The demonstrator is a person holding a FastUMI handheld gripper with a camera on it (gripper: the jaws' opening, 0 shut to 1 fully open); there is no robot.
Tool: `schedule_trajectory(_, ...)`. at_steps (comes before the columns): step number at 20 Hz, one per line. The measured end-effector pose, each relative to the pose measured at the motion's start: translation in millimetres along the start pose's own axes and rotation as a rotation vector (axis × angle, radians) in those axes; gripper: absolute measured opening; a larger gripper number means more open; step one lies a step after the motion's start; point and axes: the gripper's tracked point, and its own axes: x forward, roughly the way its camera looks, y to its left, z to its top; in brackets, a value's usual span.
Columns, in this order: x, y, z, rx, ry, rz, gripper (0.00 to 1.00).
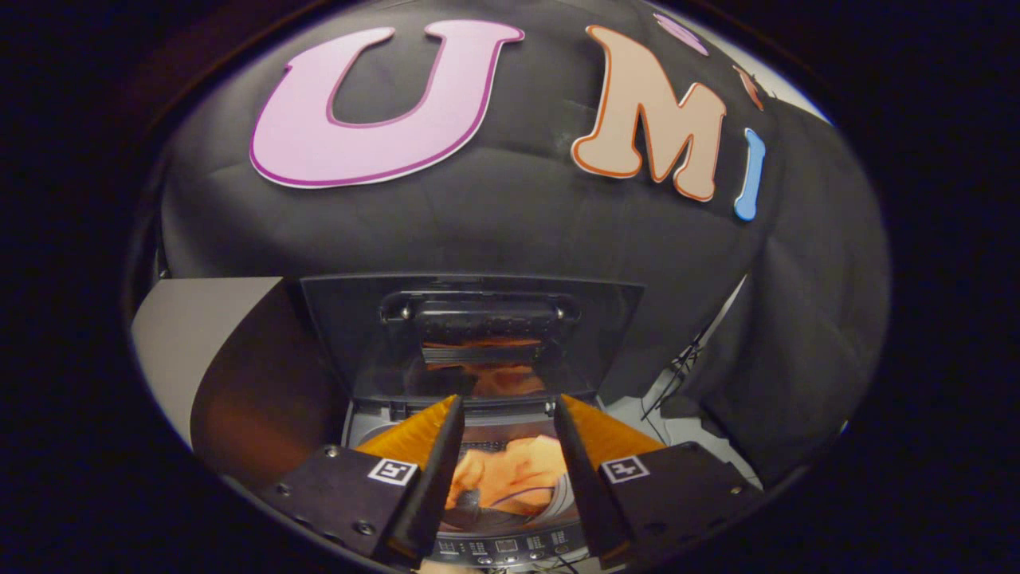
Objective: Put the clothes into the washing machine and then close the washing machine lid.
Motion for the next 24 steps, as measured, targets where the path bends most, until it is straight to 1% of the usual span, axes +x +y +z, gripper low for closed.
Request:
schedule_trajectory(2, -4, 6, 11, -0.001, -0.032, 0.013, 0.69)
schedule_trajectory(4, -7, 13, 25, -0.003, -0.070, 0.025, 0.72)
schedule_trajectory(7, -5, 28, 46, -0.012, -0.127, 0.033, 0.96)
schedule_trajectory(8, -4, 33, 54, -0.010, -0.141, 0.041, 0.98)
schedule_trajectory(11, 4, 52, 74, -0.022, -0.176, 0.077, 0.98)
schedule_trajectory(15, 26, 61, 109, -0.075, -0.260, 0.043, 0.98)
schedule_trajectory(18, 44, 70, 127, -0.103, -0.305, 0.044, 0.97)
schedule_trajectory(20, 59, 79, 130, -0.084, -0.303, 0.067, 0.96)
schedule_trajectory(24, 90, 84, 116, -0.033, -0.228, 0.088, 0.97)
